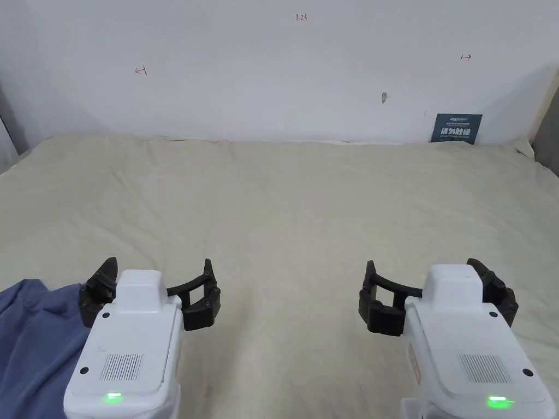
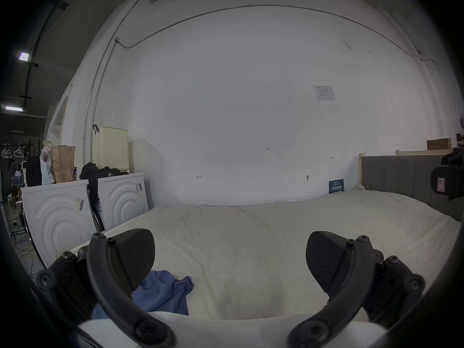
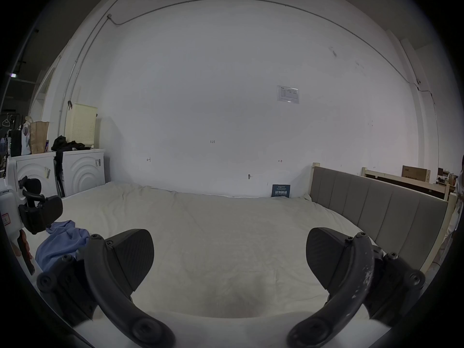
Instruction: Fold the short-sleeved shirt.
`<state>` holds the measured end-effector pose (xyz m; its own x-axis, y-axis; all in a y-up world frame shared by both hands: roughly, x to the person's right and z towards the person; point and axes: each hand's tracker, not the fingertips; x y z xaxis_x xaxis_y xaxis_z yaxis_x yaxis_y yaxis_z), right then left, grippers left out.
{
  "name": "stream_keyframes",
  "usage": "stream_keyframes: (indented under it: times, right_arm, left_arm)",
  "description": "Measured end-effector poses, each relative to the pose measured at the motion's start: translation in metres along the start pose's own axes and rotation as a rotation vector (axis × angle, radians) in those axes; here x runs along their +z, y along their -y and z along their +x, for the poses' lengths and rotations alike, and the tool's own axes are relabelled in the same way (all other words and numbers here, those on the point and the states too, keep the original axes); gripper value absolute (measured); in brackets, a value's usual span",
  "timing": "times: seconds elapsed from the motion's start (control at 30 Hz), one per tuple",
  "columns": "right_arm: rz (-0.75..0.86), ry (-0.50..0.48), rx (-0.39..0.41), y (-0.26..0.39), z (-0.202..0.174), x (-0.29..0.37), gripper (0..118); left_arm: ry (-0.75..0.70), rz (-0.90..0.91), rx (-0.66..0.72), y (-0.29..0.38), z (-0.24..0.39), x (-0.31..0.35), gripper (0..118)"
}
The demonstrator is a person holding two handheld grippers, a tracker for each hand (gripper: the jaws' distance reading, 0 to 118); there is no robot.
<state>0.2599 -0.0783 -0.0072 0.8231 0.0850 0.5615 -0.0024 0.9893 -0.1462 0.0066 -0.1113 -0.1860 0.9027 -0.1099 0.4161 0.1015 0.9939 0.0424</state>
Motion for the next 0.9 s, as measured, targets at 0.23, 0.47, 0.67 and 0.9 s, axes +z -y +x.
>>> stream_keyframes:
  times: [0.23, 0.47, 0.67, 0.9]
  right_arm:
    - [0.005, 0.000, 0.004, -0.0017, 0.0007, 0.0001, 118]
    - [0.009, 0.002, 0.012, -0.0027, 0.0017, 0.0008, 118]
    - [0.006, 0.004, 0.005, -0.0038, 0.0033, 0.0007, 118]
    - [-0.005, 0.009, 0.003, -0.0061, 0.0044, 0.0004, 70]
  left_arm:
    - [-0.004, 0.011, -0.009, -0.0035, 0.0015, 0.0021, 118]
    - [-0.001, 0.014, -0.013, -0.0046, 0.0014, 0.0020, 118]
    - [-0.002, 0.018, 0.009, -0.0057, 0.0008, 0.0016, 118]
    - [0.018, 0.005, 0.044, -0.0089, 0.0014, 0.0019, 79]
